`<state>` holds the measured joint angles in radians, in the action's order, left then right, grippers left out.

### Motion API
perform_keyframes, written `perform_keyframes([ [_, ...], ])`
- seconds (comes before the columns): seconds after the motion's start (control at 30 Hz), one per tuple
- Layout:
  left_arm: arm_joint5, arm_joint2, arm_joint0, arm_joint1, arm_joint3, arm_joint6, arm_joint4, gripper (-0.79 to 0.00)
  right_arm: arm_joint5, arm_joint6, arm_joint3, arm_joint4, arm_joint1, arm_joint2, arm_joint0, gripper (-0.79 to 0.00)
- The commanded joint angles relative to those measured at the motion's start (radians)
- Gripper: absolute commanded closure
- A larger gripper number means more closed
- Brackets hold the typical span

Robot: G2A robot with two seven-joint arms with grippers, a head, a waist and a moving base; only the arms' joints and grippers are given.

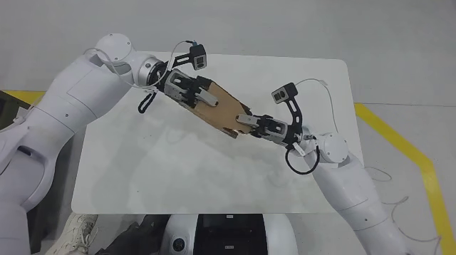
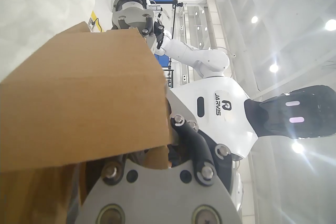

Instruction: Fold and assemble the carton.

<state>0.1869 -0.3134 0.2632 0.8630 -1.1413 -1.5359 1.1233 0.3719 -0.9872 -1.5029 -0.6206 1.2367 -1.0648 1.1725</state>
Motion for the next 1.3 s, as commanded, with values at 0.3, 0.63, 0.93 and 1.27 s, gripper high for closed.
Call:
perform_keyframes([
  [0.3, 0.014, -0.001, -0.007, 0.003, 0.024, 0.000, 0.004, 0.000, 0.005, 0.014, -0.021, -0.006, -0.003, -0.023, 0.020, -0.785],
  [0.63, 0.007, -0.006, -0.004, 0.009, 0.037, 0.000, 0.008, 0.000, 0.010, 0.016, -0.044, -0.007, -0.008, -0.050, 0.045, -0.785],
  [0.93, 0.001, -0.001, -0.004, 0.025, 0.049, 0.000, -0.008, 0.000, 0.091, 0.017, -0.061, -0.034, -0.003, -0.047, 0.050, -0.785],
  [1.27, 0.001, -0.010, -0.002, 0.048, 0.100, 0.000, 0.001, 0.000, 0.141, -0.028, -0.061, -0.091, 0.008, -0.012, 0.033, -0.785],
])
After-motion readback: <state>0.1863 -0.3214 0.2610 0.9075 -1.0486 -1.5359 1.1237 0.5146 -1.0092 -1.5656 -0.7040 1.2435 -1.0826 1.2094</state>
